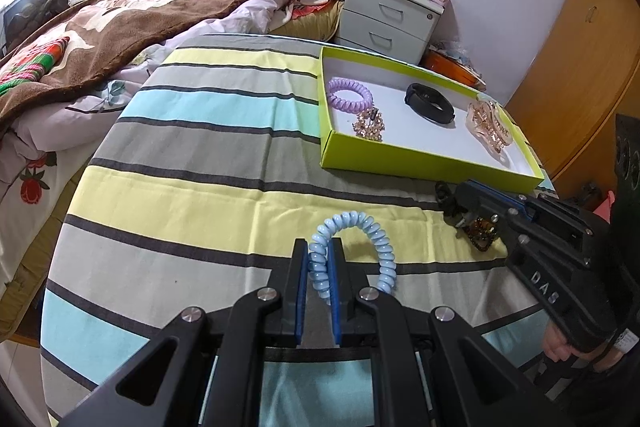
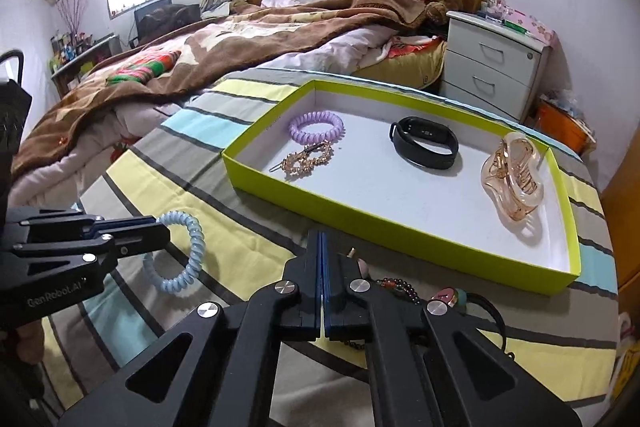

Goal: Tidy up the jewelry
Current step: 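Lift the blue coil tie with the left gripper while the right grasps the black claw clip with pink ball, then carry the blue coil tie and black clip over the green box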

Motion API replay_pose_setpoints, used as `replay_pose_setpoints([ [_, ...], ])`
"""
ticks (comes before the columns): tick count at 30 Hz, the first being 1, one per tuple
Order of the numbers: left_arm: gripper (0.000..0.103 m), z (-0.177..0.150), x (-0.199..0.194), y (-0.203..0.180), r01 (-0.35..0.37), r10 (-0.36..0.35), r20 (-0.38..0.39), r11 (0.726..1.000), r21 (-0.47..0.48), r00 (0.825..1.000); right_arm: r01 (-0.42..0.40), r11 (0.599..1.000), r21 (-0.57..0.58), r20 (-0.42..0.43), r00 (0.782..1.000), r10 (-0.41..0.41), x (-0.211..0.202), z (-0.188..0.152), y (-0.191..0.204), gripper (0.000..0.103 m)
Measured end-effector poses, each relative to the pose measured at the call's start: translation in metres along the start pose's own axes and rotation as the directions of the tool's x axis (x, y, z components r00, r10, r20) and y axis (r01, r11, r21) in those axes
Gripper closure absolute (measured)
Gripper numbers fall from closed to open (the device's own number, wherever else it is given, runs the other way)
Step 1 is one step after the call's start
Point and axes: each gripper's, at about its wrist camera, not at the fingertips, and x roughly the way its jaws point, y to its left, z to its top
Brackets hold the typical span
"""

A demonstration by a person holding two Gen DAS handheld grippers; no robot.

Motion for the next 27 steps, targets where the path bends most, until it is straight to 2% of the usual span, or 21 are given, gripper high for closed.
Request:
replay_pose_setpoints([
  [5, 0.093, 0.0, 0.0, 0.0, 0.0, 0.0, -0.002, 1.0, 0.0, 1.0, -0.024, 1.0, 0.009, 0.002, 1.0, 0.024, -0.003, 0.001, -0.001, 0.103],
  [6, 0.093, 0.0, 0.0, 0.0, -0.001, 0.001, -0.002, 1.0, -0.002, 1.0, -0.04, 0.999, 0.015, 0.0, 0.999, 0.04, -0.003, 0.001, -0.001, 0.1],
  [8, 0.093, 0.0, 0.0, 0.001, -0.002, 0.002, -0.004, 1.0, -0.003, 1.0, -0.036, 0.999, 0.012, -0.023, 0.999, 0.036, 0.001, 0.0, 0.0, 0.086],
  [10, 0.093, 0.0, 0.001, 0.001, -0.002, 0.002, -0.006, 1.0, -0.005, 1.0, -0.019, 1.0, -0.003, -0.043, 0.999, 0.019, 0.006, -0.001, 0.002, 0.067],
  [11, 0.093, 0.0, 0.002, 0.001, -0.001, 0.001, -0.007, 1.0, -0.006, 1.0, -0.018, 1.0, -0.012, -0.065, 0.998, 0.017, 0.011, -0.002, 0.004, 0.065],
  [16, 0.093, -0.001, 0.002, 0.002, 0.0, 0.0, -0.011, 1.0, -0.006, 1.0, 0.05, 0.997, -0.062, -0.064, 0.997, -0.054, 0.017, 0.001, 0.012, 0.064],
  [19, 0.093, 0.0, 0.003, 0.002, 0.0, 0.0, -0.011, 1.0, -0.008, 1.0, 0.107, 0.99, -0.093, -0.112, 0.987, -0.117, 0.027, 0.0, 0.013, 0.064],
  [23, 0.093, 0.0, 0.004, 0.002, -0.001, 0.001, -0.012, 1.0, -0.011, 1.0, 0.099, 0.992, -0.082, -0.104, 0.989, -0.107, 0.026, -0.003, 0.01, 0.064],
  [24, 0.093, 0.0, 0.004, 0.003, -0.001, 0.0, -0.012, 1.0, -0.012, 1.0, 0.099, 0.992, -0.081, -0.103, 0.989, -0.107, 0.026, -0.003, 0.009, 0.068],
  [27, 0.093, 0.0, 0.004, 0.004, -0.001, 0.001, -0.013, 1.0, -0.015, 1.0, 0.095, 0.993, -0.074, -0.093, 0.99, -0.102, 0.023, -0.003, 0.008, 0.07],
])
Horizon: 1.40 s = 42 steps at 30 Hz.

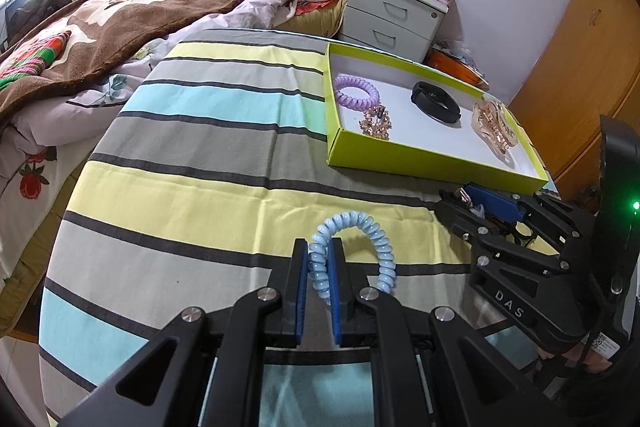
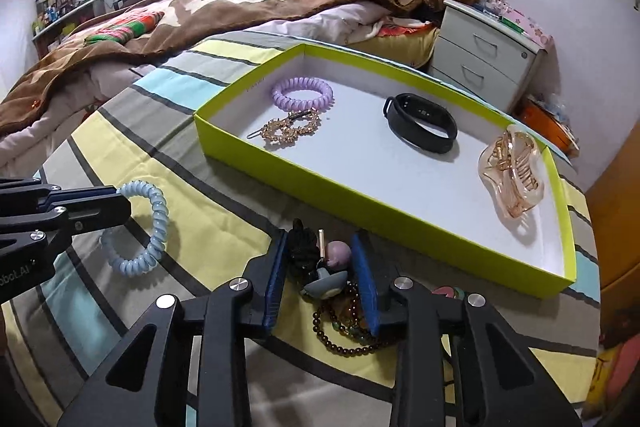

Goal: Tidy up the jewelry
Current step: 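Carry the blue coil tie and black clip over the green box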

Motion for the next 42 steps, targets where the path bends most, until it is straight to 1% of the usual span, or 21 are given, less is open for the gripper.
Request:
replay_pose_setpoints([
  [1, 0.093, 0.0, 0.0, 0.0, 0.0, 0.0, 0.0, 1.0, 0.001, 1.0, -0.005, 1.0, 0.004, 0.002, 1.0, 0.005, 0.0, 0.0, 0.0, 0.073],
  [10, 0.093, 0.001, -0.004, -0.001, -0.002, 0.002, 0.008, 1.0, 0.006, 1.0, -0.022, 0.999, 0.033, 0.034, 0.999, 0.021, -0.01, -0.001, -0.004, 0.075],
  [16, 0.093, 0.004, -0.012, -0.004, -0.006, 0.005, 0.024, 1.0, 0.011, 1.0, -0.049, 0.997, 0.052, 0.08, 0.996, 0.045, -0.026, 0.002, -0.006, 0.075],
  [22, 0.093, 0.012, -0.023, -0.012, -0.004, 0.003, 0.046, 1.0, 0.028, 0.999, -0.055, 0.996, 0.071, 0.12, 0.992, 0.046, -0.041, 0.01, -0.013, 0.075],
  [28, 0.093, 0.025, -0.032, -0.019, 0.002, -0.005, 0.071, 0.999, 0.041, 0.997, -0.044, 0.995, 0.087, 0.159, 0.987, 0.03, -0.055, 0.018, -0.024, 0.075],
  [32, 0.093, 0.038, -0.034, -0.024, 0.011, -0.015, 0.086, 0.998, 0.054, 0.996, -0.033, 0.994, 0.103, 0.171, 0.985, 0.015, -0.06, 0.022, -0.034, 0.075],
  [37, 0.093, 0.055, -0.033, -0.033, 0.019, -0.026, 0.1, 0.998, 0.068, 0.995, -0.021, 0.991, 0.129, 0.179, 0.984, -0.002, -0.063, 0.028, -0.048, 0.075],
  [42, 0.093, 0.076, -0.025, -0.04, 0.04, -0.048, 0.105, 0.996, 0.078, 0.993, -0.004, 0.989, 0.148, 0.168, 0.985, -0.022, -0.058, 0.033, -0.057, 0.075],
])
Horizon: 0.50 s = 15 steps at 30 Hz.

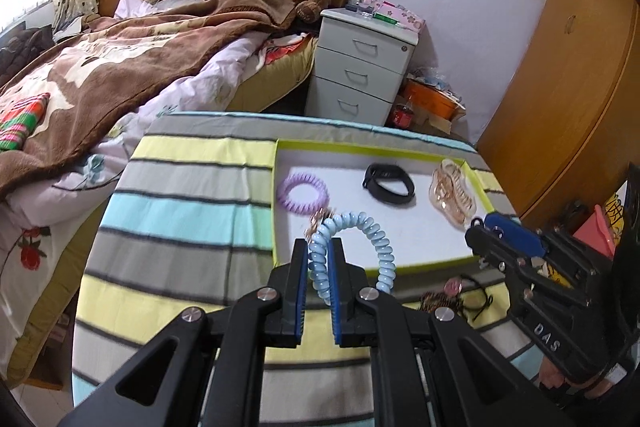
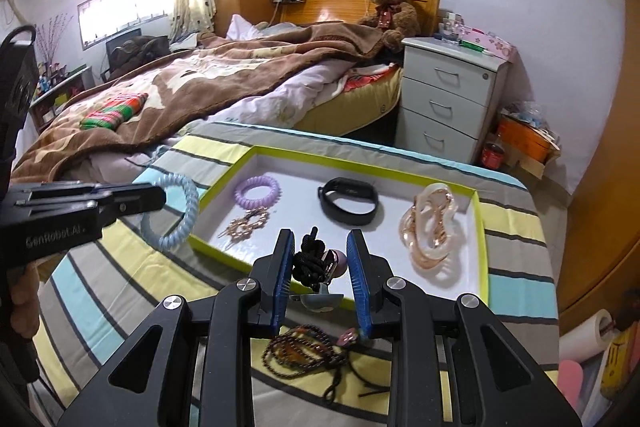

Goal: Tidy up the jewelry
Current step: 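Carry the blue coil tie and black clip over the green box, then open the left gripper to drop the blue coil tie while the right lowers the black clip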

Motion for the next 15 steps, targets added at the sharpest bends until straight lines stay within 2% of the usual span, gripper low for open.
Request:
replay_pose_setpoints([
  [9, 0.093, 0.031, 0.037, -0.007, 0.052, -0.052, -0.027, 0.999, -0.002, 0.998, 0.006, 1.0, 0.027, -0.041, 0.999, -0.005, 0.025, 0.005, -0.013, 0.075],
  [15, 0.093, 0.045, 0.067, -0.011, 0.056, -0.056, -0.053, 0.998, 0.004, 0.997, 0.008, 1.0, 0.02, -0.074, 0.997, -0.007, 0.045, 0.003, -0.014, 0.075],
])
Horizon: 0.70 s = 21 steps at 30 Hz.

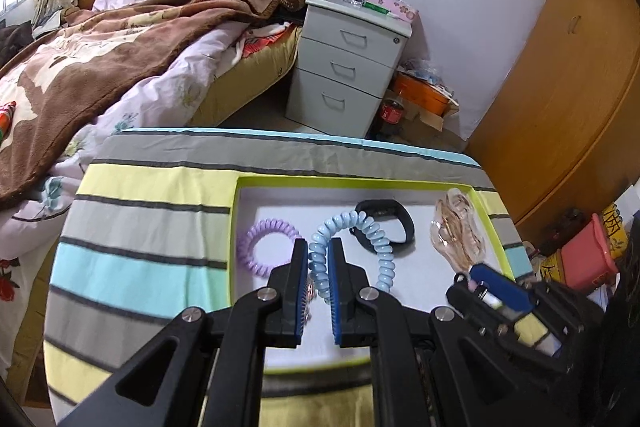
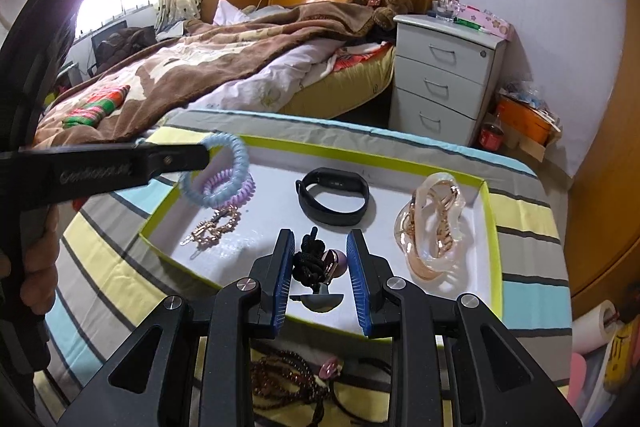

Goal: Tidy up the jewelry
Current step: 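Open the left gripper to drop the blue coil tie while the right lowers the black clip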

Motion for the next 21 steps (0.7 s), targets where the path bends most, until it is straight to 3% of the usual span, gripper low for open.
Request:
replay_pose_setpoints([
  [21, 0.093, 0.015, 0.078, 0.001, -0.04, 0.039, -0.113, 0.999, -0.006, 0.993, 0.006, 1.0, -0.015, -0.074, 0.997, -0.007, 0.037, -0.006, -0.004, 0.075],
])
